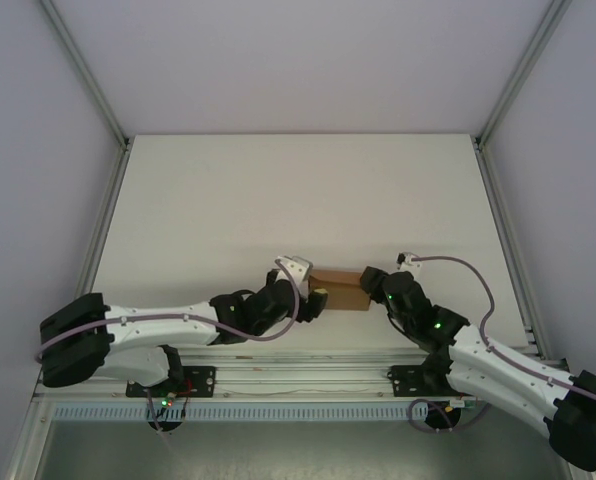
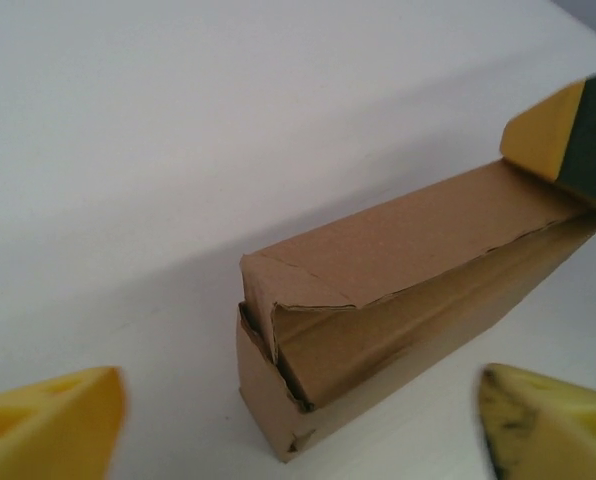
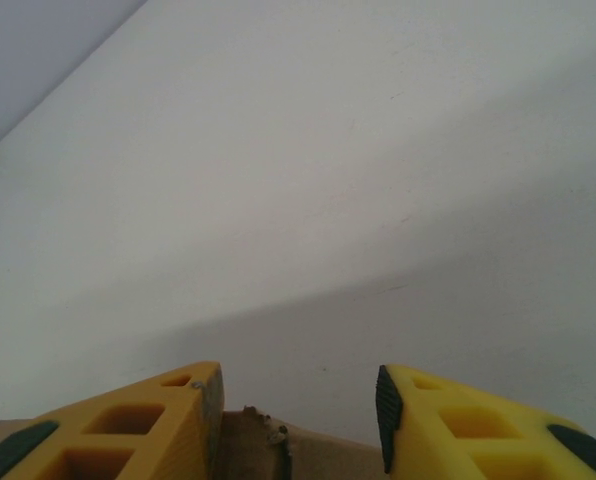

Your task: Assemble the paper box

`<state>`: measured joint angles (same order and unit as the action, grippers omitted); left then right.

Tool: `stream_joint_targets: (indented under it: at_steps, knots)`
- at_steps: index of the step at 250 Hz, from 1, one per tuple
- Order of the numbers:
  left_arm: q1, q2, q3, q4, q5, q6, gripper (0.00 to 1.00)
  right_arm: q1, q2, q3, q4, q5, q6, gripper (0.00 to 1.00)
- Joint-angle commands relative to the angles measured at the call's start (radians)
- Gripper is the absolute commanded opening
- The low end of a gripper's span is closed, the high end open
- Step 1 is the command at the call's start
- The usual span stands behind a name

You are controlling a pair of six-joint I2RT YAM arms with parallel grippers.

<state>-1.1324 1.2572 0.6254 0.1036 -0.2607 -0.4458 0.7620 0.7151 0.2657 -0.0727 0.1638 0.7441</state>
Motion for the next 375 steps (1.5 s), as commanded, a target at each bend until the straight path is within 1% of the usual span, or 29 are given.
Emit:
stream_joint_targets:
  at_steps: [1, 15, 25, 41, 51, 64, 89, 106, 117, 143, 150, 174, 191, 221, 255, 273, 284, 313, 327, 342, 346, 351, 362, 366, 375]
  knots:
    - [0.003, -0.067, 0.037, -0.097, 0.001, -0.063, 1.0, -0.002, 0.018, -0.059, -0.12, -0.011, -0.014, 0.42]
    - [0.022, -0.085, 0.062, -0.147, -0.009, -0.115, 1.0, -0.001, 0.018, -0.067, -0.104, -0.013, -0.022, 0.38]
    - [0.048, -0.092, 0.075, -0.171, 0.012, -0.163, 1.0, -0.001, 0.018, -0.076, -0.087, -0.02, -0.039, 0.37]
    - [0.109, -0.087, 0.089, -0.187, 0.092, -0.22, 1.0, 0.0, 0.018, -0.091, -0.062, -0.018, -0.051, 0.37]
    - [0.15, -0.075, 0.092, -0.176, 0.156, -0.236, 1.0, -0.002, 0.018, -0.103, -0.043, -0.02, -0.063, 0.38]
    - [0.189, -0.05, 0.093, -0.159, 0.21, -0.261, 1.0, -0.001, 0.017, -0.114, -0.021, -0.018, -0.072, 0.37]
    - [0.232, 0.009, 0.095, -0.106, 0.309, -0.266, 1.0, -0.001, 0.017, -0.126, 0.001, -0.018, -0.083, 0.37]
    - [0.254, 0.05, 0.086, -0.06, 0.38, -0.27, 0.97, -0.001, 0.016, -0.127, 0.001, -0.023, -0.091, 0.37]
    - [0.271, 0.077, 0.078, -0.038, 0.423, -0.284, 0.93, -0.001, 0.015, -0.126, 0.002, -0.025, -0.094, 0.37]
    - [0.316, 0.127, 0.045, 0.019, 0.526, -0.33, 0.7, -0.001, 0.013, -0.128, -0.004, -0.024, -0.094, 0.37]
    - [0.324, 0.134, 0.032, 0.035, 0.545, -0.34, 0.65, -0.001, 0.012, -0.131, -0.005, -0.023, -0.089, 0.37]
    - [0.33, 0.135, -0.027, 0.104, 0.566, -0.375, 0.59, -0.001, 0.008, -0.141, -0.001, -0.023, -0.08, 0.37]
    - [0.332, 0.133, -0.075, 0.165, 0.586, -0.397, 0.59, 0.0, 0.002, -0.153, 0.007, -0.023, -0.076, 0.36]
    - [0.331, 0.134, -0.146, 0.259, 0.624, -0.414, 0.48, -0.002, -0.008, -0.168, 0.018, -0.031, -0.077, 0.34]
    - [0.331, 0.148, -0.216, 0.361, 0.663, -0.433, 0.45, -0.001, -0.024, -0.19, 0.04, -0.048, -0.082, 0.32]
    - [0.332, 0.158, -0.244, 0.414, 0.678, -0.451, 0.33, -0.001, -0.034, -0.198, 0.042, -0.049, -0.081, 0.3]
    - [0.332, 0.16, -0.254, 0.431, 0.683, -0.458, 0.26, -0.002, -0.043, -0.196, 0.039, -0.049, -0.082, 0.26]
    - [0.332, 0.161, -0.253, 0.428, 0.679, -0.465, 0.16, -0.001, -0.057, -0.203, 0.038, -0.054, -0.082, 0.19]
    - [0.331, 0.156, -0.251, 0.436, 0.68, -0.468, 0.07, 0.0, -0.064, -0.206, 0.042, -0.058, -0.081, 0.17]
    - [0.332, 0.15, -0.245, 0.431, 0.683, -0.464, 0.07, 0.0, -0.068, -0.209, 0.043, -0.061, -0.079, 0.15]
    - [0.331, 0.147, -0.241, 0.423, 0.683, -0.462, 0.09, -0.001, -0.068, -0.21, 0.043, -0.061, -0.079, 0.15]
    - [0.331, 0.143, -0.237, 0.41, 0.68, -0.46, 0.15, -0.001, -0.069, -0.21, 0.042, -0.061, -0.078, 0.14]
    - [0.331, 0.132, -0.225, 0.384, 0.675, -0.458, 0.34, -0.002, -0.069, -0.211, 0.042, -0.062, -0.078, 0.13]
    - [0.331, 0.127, -0.221, 0.377, 0.676, -0.454, 0.38, 0.0, -0.07, -0.211, 0.043, -0.062, -0.079, 0.13]
    - [0.332, 0.113, -0.212, 0.359, 0.675, -0.447, 0.43, -0.002, -0.071, -0.211, 0.042, -0.063, -0.079, 0.12]
